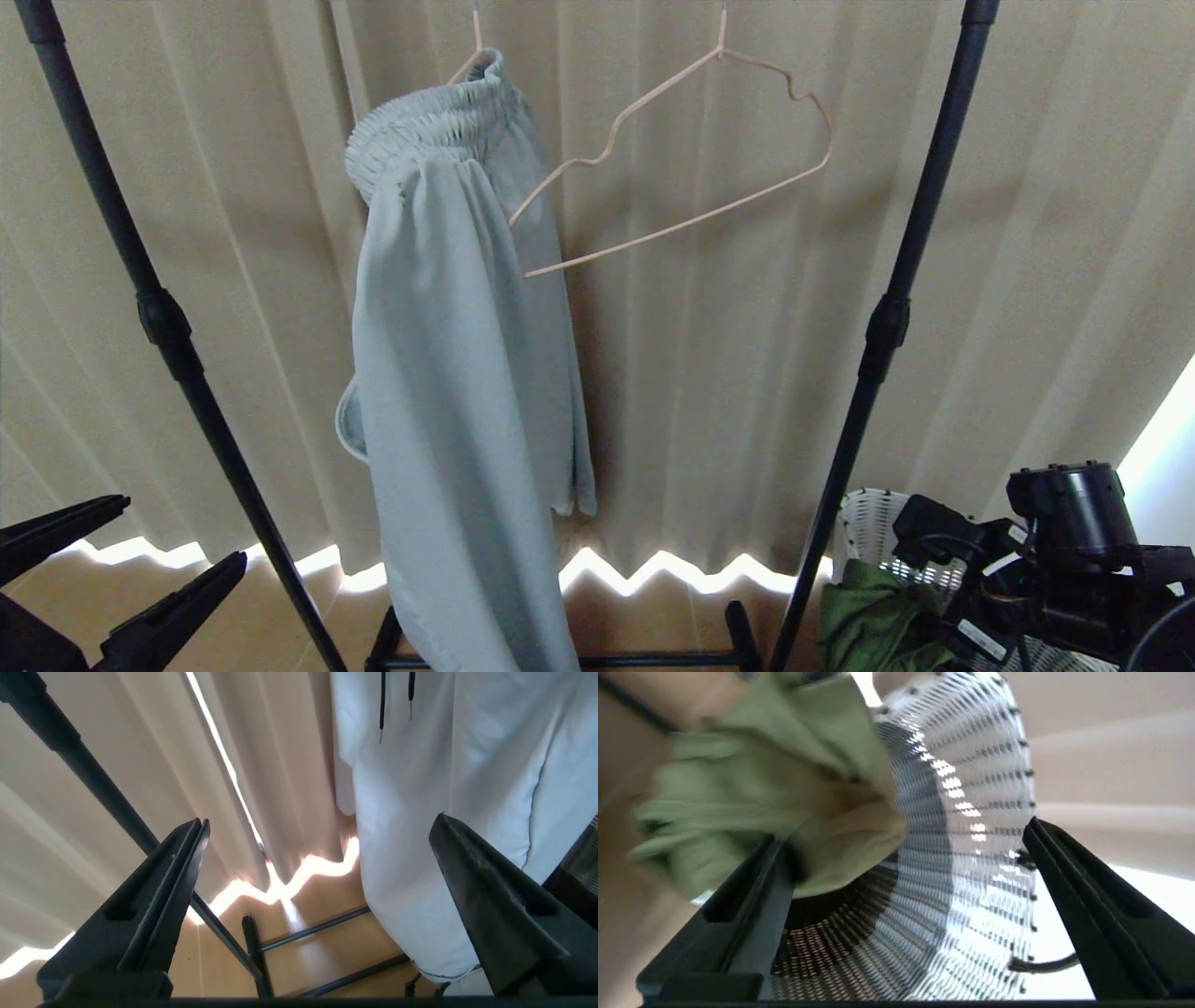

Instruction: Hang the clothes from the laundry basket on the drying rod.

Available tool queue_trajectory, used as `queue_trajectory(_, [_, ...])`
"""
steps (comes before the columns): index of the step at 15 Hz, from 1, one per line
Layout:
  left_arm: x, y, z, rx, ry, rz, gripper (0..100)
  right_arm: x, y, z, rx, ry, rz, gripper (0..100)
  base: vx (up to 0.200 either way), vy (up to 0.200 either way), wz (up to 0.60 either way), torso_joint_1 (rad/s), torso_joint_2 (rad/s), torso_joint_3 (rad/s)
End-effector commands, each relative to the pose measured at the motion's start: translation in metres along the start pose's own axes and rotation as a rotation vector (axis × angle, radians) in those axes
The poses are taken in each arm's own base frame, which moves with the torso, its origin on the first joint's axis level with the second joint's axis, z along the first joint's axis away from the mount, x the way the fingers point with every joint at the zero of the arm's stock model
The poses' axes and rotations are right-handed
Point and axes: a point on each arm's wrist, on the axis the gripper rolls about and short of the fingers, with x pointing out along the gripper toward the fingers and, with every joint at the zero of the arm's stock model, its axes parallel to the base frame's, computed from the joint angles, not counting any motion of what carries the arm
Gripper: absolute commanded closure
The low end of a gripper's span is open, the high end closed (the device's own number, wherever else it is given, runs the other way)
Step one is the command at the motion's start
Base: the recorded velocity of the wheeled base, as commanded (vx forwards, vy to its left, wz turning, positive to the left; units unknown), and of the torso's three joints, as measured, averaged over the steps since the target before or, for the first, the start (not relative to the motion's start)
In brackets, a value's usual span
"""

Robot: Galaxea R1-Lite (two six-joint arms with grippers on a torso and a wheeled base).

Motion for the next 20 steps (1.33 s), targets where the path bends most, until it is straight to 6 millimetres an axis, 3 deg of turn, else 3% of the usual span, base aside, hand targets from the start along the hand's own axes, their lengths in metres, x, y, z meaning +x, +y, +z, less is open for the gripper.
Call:
queue_trajectory(1, [0.001,0.0,0.0,-0.001,0.003,-0.001,0,0.014,0.002,-0.001,-0.003,0.043,0.024,0,0.0,0.0,0.0,0.0,0.0,0.0])
queue_trajectory(3, [0.001,0.0,0.0,-0.001,0.004,-0.001,0,0.015,0.0,0.002,-0.001,0.033,0.016,0,0.0,0.0,0.0,0.0,0.0,0.0])
queue_trajectory(4, [0.001,0.0,0.0,-0.001,0.004,-0.001,0,0.015,-0.001,0.003,0.0,0.03,0.014,100,0.0,0.0,0.0,0.0,0.0,0.0])
queue_trajectory(10, [0.0,0.0,-0.001,0.001,0.003,-0.001,0,0.004,-0.004,0.003,0.013,-0.011,-0.021,100,0.0,0.0,0.0,0.0,0.0,0.0])
queue_trajectory(17, [0.0,-0.001,-0.002,0.004,0.006,-0.003,0,-0.07,-0.037,0.024,0.082,-0.306,-0.255,100,0.0,0.0,0.0,0.0,0.0,0.0])
queue_trajectory(20, [0.0,-0.001,-0.003,0.005,0.009,-0.004,0,-0.077,-0.041,0.028,0.121,-0.355,-0.265,100,0.0,0.0,0.0,0.0,0.0,0.0])
